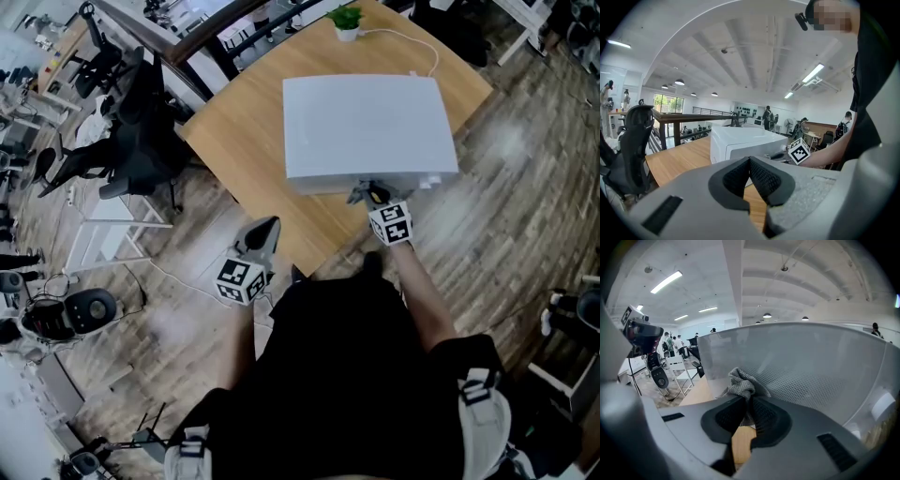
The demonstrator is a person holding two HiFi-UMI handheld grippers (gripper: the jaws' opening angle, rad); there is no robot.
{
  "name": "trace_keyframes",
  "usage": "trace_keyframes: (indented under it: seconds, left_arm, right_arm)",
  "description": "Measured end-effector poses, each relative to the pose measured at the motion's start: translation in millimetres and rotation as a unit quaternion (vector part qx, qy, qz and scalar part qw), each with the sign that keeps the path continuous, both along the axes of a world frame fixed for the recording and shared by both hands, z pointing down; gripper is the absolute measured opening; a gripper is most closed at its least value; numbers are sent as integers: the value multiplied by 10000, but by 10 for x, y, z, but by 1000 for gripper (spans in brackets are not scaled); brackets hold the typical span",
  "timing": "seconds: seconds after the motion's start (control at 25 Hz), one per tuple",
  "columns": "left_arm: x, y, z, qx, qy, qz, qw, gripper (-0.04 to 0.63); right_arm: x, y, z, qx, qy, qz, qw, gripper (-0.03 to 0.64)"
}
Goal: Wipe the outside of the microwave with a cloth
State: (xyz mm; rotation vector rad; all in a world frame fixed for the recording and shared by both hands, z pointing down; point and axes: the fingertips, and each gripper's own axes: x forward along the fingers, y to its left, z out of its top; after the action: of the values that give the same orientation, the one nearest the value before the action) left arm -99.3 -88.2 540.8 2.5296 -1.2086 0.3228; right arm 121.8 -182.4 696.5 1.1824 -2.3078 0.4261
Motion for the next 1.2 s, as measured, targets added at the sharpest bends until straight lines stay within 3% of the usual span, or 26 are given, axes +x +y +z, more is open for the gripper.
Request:
trace_keyframes:
  seconds: [0.48, 1.2]
  left_arm:
    - [-302, 161, 13, -32, 13, -238, 9997, 2]
    - [-880, 325, 41, -89, -35, -605, 9981, 2]
  right_arm:
    - [-493, -11, -37, 156, -153, -273, 9994, 34]
    - [-1414, 70, -37, -39, -324, -851, 9958, 34]
